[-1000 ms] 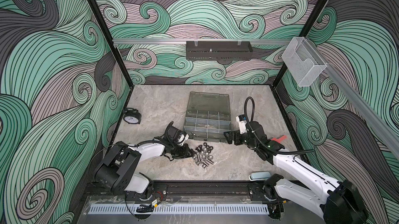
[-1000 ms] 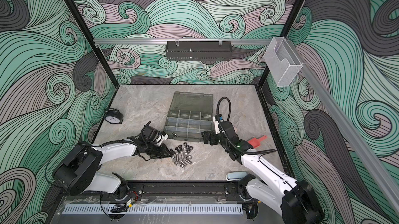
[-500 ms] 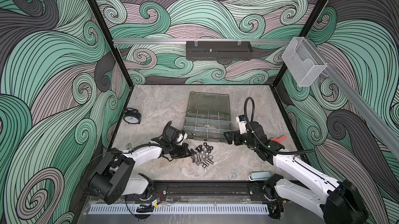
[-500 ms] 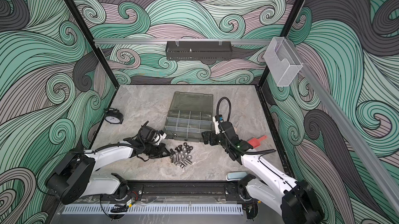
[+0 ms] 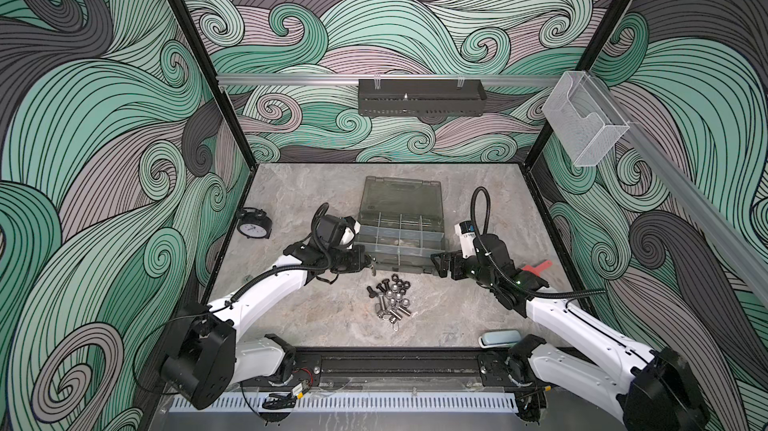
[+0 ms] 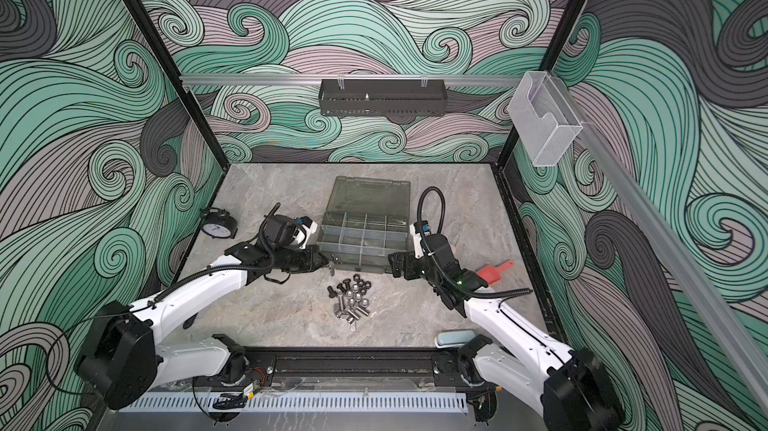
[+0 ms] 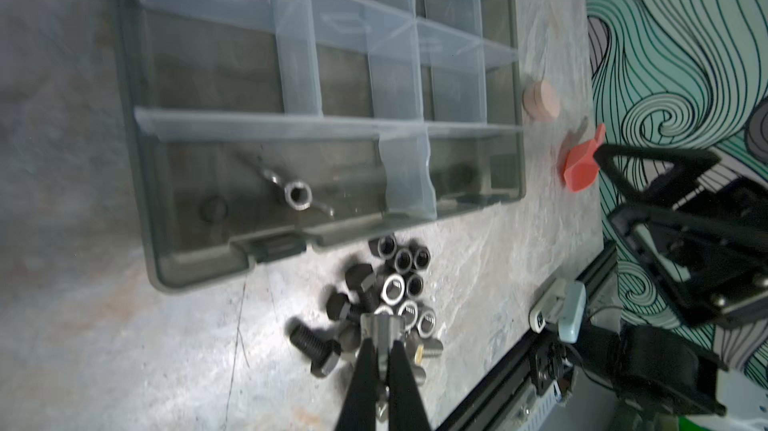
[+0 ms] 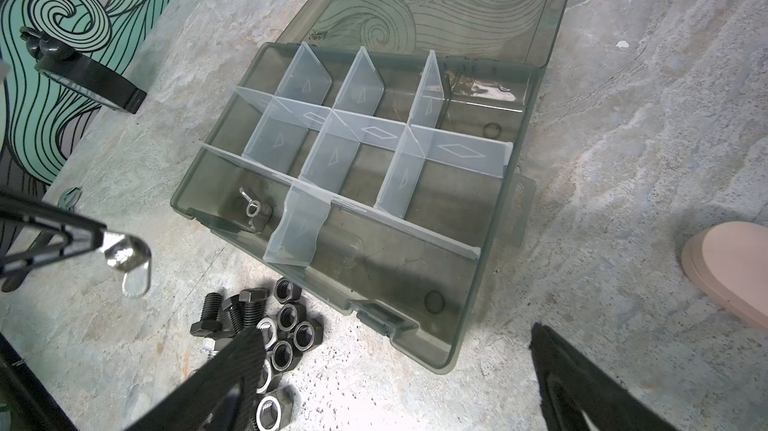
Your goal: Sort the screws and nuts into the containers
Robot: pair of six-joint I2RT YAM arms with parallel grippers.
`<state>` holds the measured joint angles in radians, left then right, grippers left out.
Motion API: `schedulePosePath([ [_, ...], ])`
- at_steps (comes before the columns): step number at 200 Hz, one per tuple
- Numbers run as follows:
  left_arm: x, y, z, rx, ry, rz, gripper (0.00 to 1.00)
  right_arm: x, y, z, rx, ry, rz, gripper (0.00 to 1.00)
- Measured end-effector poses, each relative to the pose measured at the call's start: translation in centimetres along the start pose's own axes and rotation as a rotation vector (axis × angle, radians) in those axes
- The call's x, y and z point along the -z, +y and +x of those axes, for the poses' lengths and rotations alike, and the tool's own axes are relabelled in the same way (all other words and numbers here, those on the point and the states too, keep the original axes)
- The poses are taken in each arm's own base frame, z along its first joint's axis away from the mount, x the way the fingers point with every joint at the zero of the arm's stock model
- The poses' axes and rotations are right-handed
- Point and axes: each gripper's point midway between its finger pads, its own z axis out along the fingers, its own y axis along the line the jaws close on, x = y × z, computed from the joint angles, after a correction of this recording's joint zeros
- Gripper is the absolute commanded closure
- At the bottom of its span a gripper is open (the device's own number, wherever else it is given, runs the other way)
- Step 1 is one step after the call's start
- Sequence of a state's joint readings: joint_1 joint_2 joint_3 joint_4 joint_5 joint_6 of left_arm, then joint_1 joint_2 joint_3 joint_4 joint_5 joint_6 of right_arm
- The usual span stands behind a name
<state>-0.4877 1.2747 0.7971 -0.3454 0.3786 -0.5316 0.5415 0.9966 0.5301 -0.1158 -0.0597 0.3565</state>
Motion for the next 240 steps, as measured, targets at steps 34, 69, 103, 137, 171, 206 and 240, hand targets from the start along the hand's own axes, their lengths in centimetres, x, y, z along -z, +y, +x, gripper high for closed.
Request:
schedulePosePath([
  [34,-1.6,2.0,-2.8,0.014,-0.005,-0.079,1.00,0.4,0.1,-0.3,0.001,-0.014,-0.005,0.01],
  [69,-3.7,3.5,-3.0,0.021,0.040,-0.118,1.00,0.7,0.1,-0.4,0.002,-0.023,0.000,0.01],
  [103,-4.2,3.5,-3.5,0.018,0.030,-0.114,1.00,0.7,-0.1,-0.2,0.001,-0.020,0.004,0.01],
  [137,-4.8,3.6,-3.9,0.023,0.024,-0.111,1.00,0.7,-0.1,-0.2,0.001,-0.018,0.005,0.01],
  [171,-5.0,3.6,-4.2,0.024,0.025,-0.112,0.97,0.7,-0.1,-0.2,0.000,-0.018,0.005,0.01],
  [206,-5.3,3.7,-4.4,0.026,0.029,-0.118,0.87,0.7,-0.1,-0.1,0.001,-0.018,0.005,0.01],
  [240,-5.3,3.8,-4.4,0.028,0.028,-0.125,0.83,0.7,-0.2,0.0,0.001,-0.014,0.007,0.01],
])
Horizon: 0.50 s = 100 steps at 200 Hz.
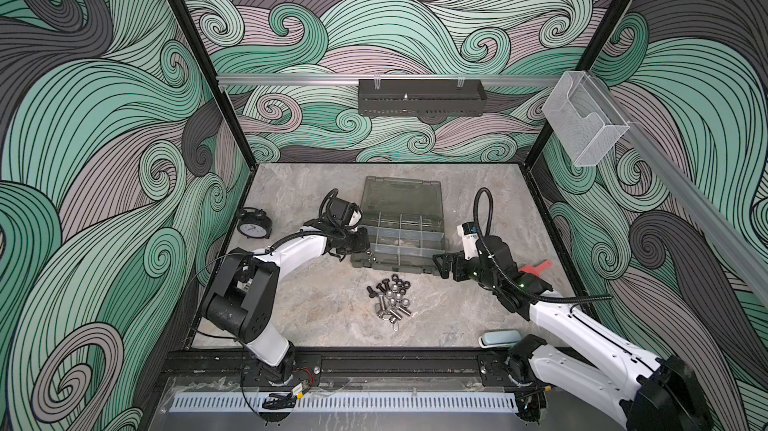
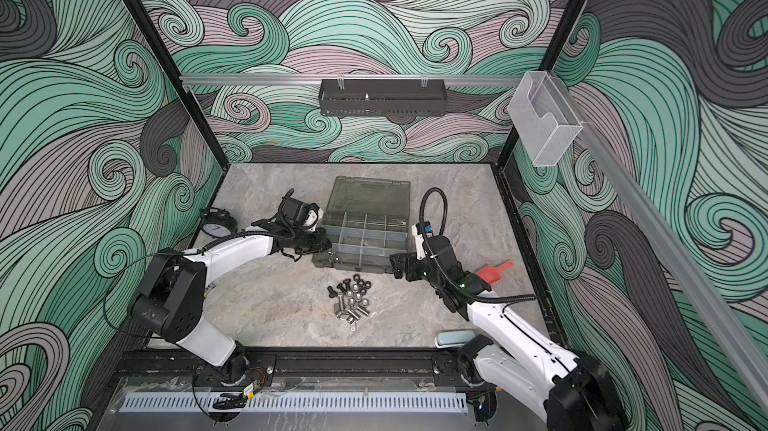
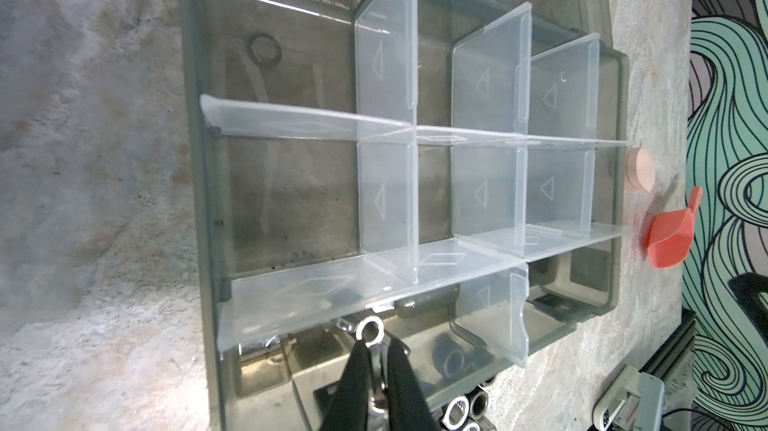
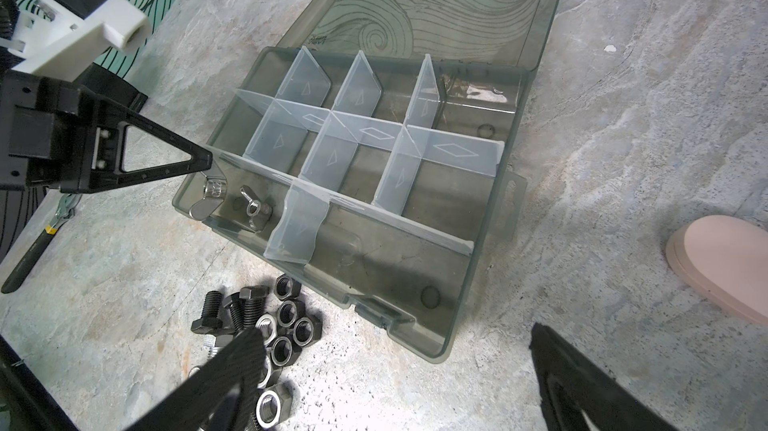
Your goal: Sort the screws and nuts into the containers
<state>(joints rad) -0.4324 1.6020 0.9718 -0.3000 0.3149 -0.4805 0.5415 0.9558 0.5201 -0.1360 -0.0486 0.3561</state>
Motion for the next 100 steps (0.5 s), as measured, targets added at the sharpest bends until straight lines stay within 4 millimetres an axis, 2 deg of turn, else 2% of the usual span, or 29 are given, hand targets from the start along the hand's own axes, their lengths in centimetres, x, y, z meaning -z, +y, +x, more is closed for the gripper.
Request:
schedulePosePath([
  [20,0.00,0.03,0.00,0.000,0.000,-0.002,0.79,0.00,-0.02,0.05,0.000,0.002,0.001,0.01],
  [100,0.00,0.14,0.06,0.001,0.001,-0.007,0.78,0.03,-0.01,0.04,0.000,0.001,0.001,0.01],
])
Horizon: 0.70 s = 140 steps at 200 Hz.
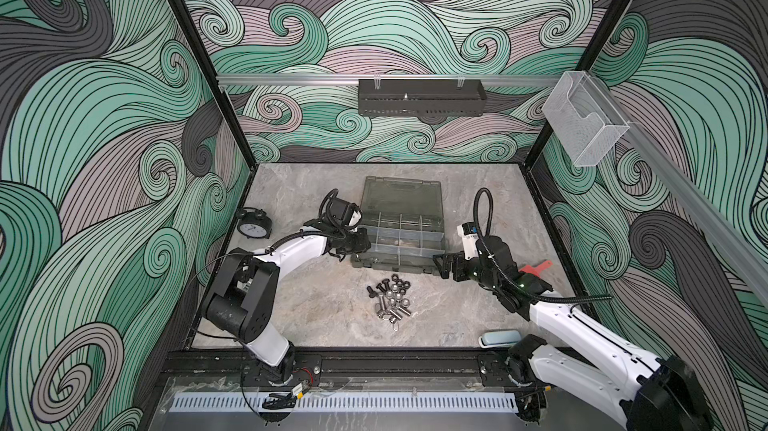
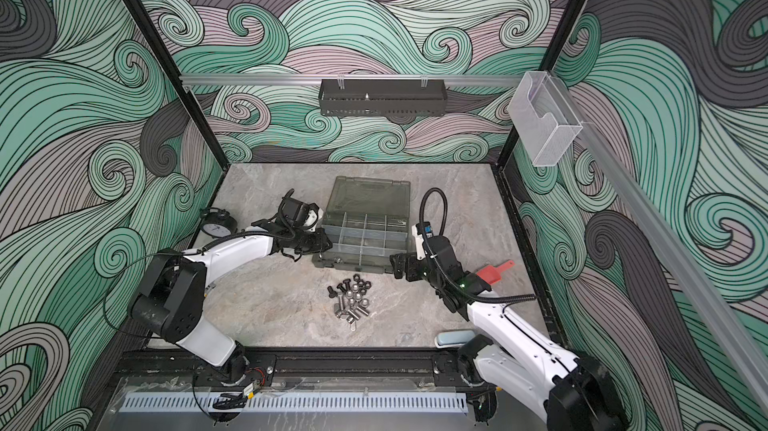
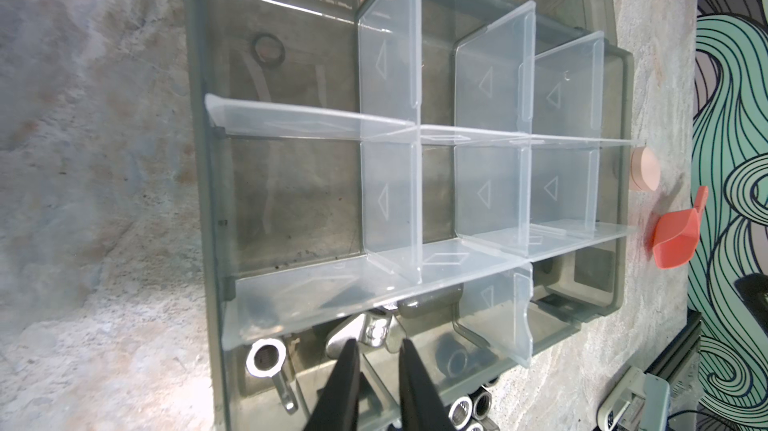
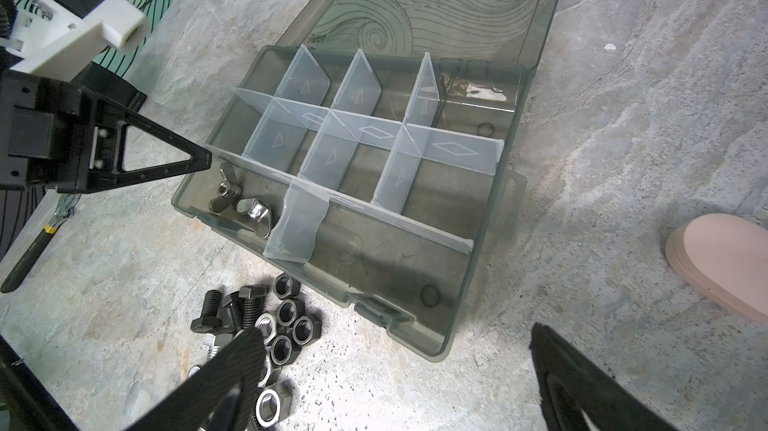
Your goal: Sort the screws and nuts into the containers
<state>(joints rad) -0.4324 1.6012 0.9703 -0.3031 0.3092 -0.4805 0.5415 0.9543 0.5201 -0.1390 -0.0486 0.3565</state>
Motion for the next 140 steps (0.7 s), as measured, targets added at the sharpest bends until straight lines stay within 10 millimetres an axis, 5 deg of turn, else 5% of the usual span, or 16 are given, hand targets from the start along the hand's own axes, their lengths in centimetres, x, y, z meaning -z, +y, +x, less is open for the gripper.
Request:
schedulePosePath([
  [79,0.9,0.2,1.4,0.013,0.035,-0.009,0.78,0.0,0.0,0.0,0.001,0.000,-0.001,0.01],
  [140,3.8,0.4,7.0,0.033,0.132,-0.002,0.71,-0.1,-0.1,0.3,0.009,0.001,0.002,0.01],
])
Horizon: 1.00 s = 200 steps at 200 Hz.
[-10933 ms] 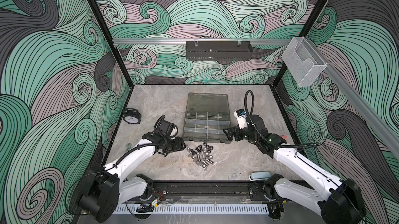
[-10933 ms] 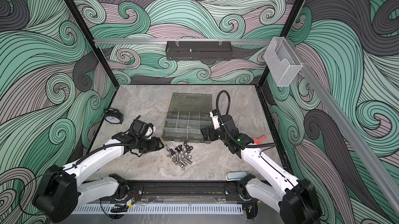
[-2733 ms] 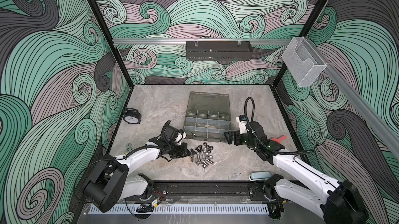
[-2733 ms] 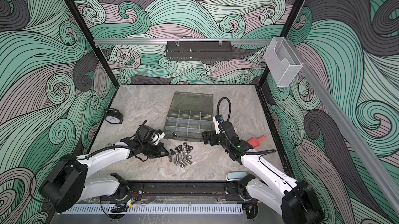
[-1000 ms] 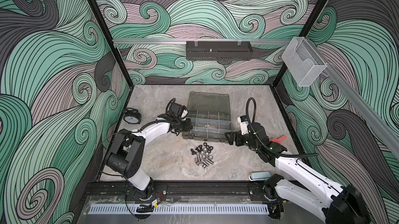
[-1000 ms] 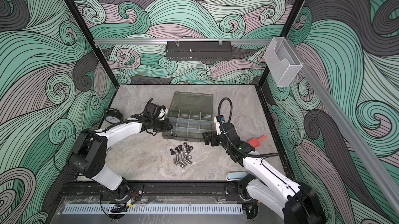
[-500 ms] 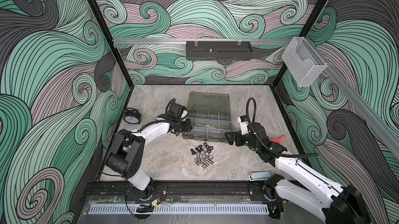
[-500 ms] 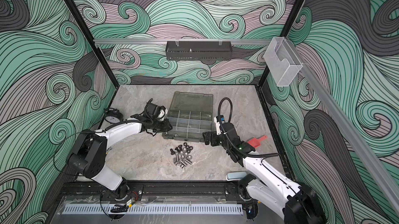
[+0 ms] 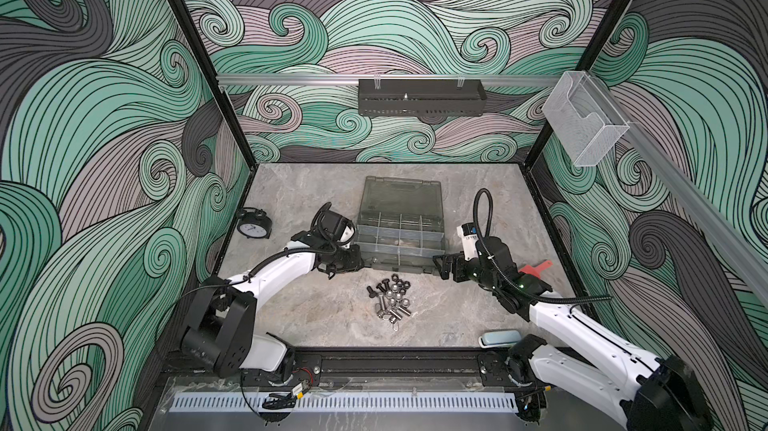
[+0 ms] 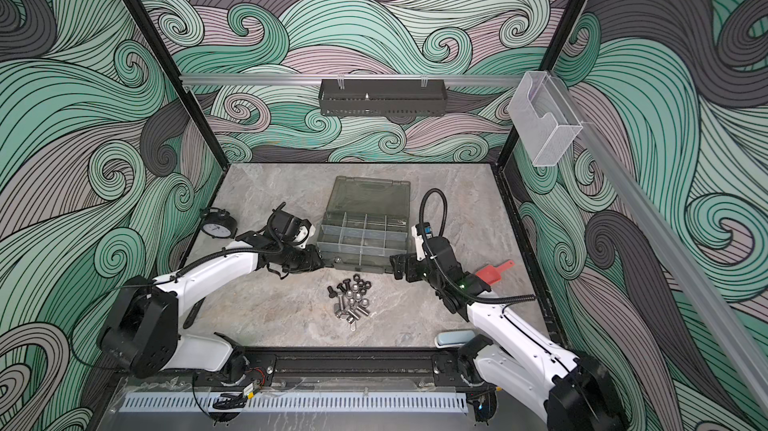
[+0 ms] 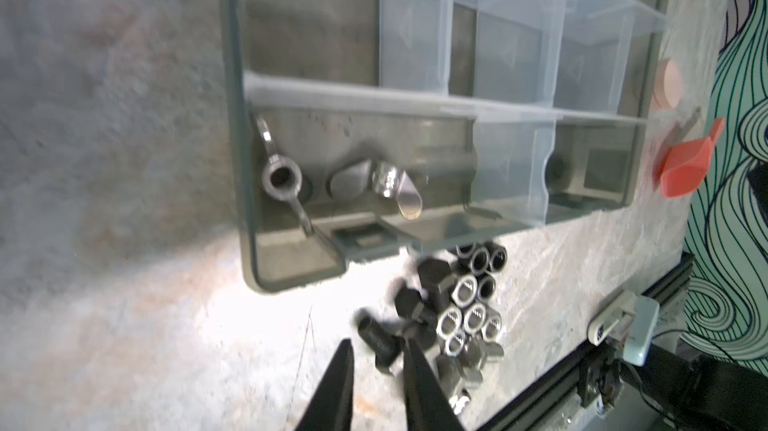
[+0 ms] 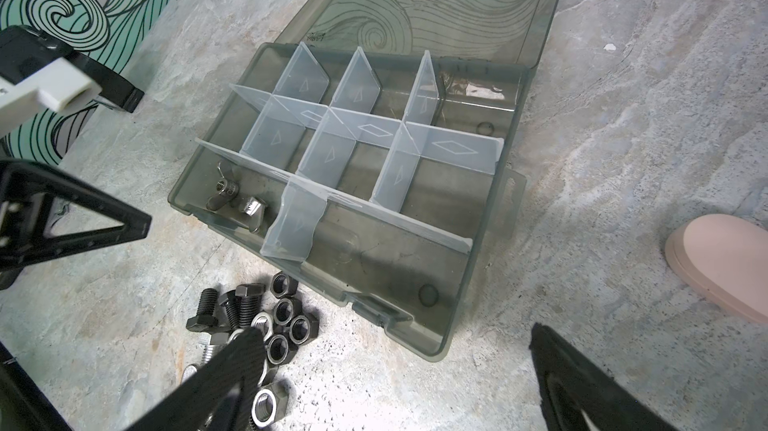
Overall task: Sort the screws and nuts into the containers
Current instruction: 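Lower the left gripper into the pile toward the next wing nut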
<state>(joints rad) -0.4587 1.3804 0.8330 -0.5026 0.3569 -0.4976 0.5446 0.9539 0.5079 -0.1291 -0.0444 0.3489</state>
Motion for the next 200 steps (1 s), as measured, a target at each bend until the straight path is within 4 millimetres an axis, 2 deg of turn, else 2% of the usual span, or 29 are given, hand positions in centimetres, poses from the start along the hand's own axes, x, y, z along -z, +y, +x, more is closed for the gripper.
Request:
schedulePosePath([
  [35,0.8,-1.3,3.6,-0.034,0.087,0.019,0.67,-0.2,0.0,0.2,0.000,-0.001,-0.002,0.01],
  [99,-0.1,-3.0,9.2,-0.086,0.263,0.029,0.57,0.0,-0.2,0.6,0.005,-0.004,-0.002,0.01],
  [136,-1.3,-3.3,10.8,-0.038,0.336,0.024,0.55,0.1,-0.3,1.1,0.006,0.000,-0.001,0.01],
  [200,-3.5,-2.9,12.6,0.081,0.421,-0.045,0.52,1.0,0.0,0.3,0.024,-0.037,-0.015,0.01],
])
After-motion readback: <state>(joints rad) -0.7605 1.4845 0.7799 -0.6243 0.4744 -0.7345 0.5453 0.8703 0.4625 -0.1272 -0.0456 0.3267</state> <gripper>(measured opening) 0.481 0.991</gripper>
